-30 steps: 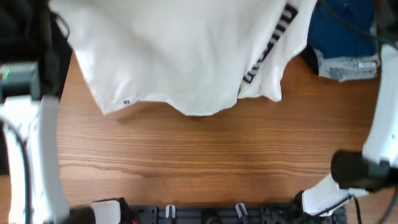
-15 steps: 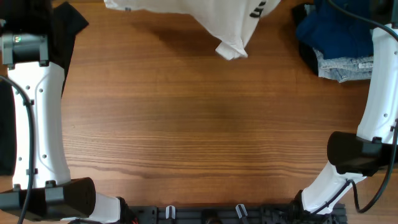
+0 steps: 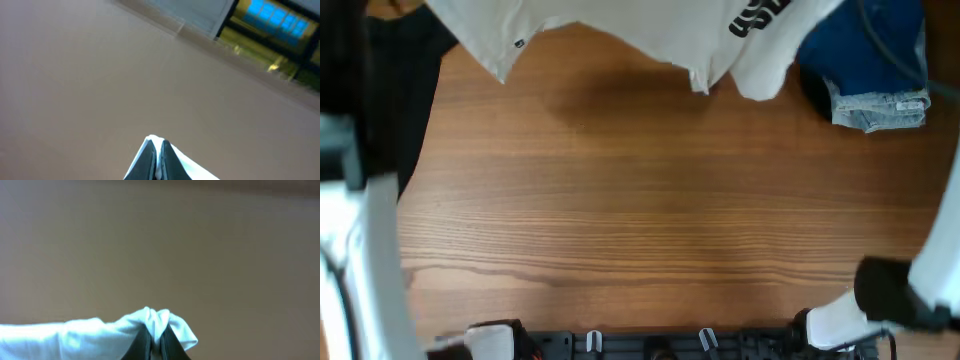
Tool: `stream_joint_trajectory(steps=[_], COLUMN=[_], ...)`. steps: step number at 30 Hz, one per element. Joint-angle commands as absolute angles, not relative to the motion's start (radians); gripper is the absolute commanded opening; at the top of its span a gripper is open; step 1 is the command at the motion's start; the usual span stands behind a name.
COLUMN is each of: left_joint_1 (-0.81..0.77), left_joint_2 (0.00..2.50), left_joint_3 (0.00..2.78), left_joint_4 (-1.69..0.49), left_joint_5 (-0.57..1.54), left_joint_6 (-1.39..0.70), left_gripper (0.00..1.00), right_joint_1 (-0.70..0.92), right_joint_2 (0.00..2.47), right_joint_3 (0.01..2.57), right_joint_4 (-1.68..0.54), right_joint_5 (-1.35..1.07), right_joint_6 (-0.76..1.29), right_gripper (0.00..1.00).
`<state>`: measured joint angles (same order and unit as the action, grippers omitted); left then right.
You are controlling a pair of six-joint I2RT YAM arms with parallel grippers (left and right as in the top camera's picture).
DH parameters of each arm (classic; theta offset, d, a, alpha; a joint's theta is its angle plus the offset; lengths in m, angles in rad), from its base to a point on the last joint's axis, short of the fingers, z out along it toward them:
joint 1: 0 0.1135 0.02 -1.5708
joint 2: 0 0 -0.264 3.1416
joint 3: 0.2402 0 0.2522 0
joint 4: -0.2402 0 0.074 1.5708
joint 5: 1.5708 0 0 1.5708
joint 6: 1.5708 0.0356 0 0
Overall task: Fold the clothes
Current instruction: 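Lift the T-shirt with both grippers and shake it out in the air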
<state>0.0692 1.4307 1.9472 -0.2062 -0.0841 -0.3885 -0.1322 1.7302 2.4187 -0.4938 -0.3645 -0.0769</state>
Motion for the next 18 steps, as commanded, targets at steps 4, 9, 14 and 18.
stream_joint_trajectory(steps=[4,9,14,18], left_joint_1=[0.058,0.058,0.058,0.058], left_joint_2=[1.297,1.358,1.489,1.61], left_joint_3=[1.979,1.979,1.979,1.979], left_joint_4=[-0.258,-0.241,-0.151,0.056], left_joint_5=[-0.097,-0.097,-0.098,-0.098], left_joint_6=[-0.344,-0.344,-0.344,-0.344], left_gripper=[0.04,0.04,0.04,0.04], right_joint_1=[-0.144,-0.144,-0.144,-0.144], right_joint_2=[1.617,1.672,1.785,1.877], right_joint_3=[2.442,2.442,2.442,2.442], right_joint_4=[-0.537,-0.515,-0.384,-0.211], right_joint_5=[-0.336,-0.337,-0.336,-0.336], right_joint_6=[-0.105,-0.102,-0.047,0.035], right_gripper=[0.04,0.04,0.04,0.04])
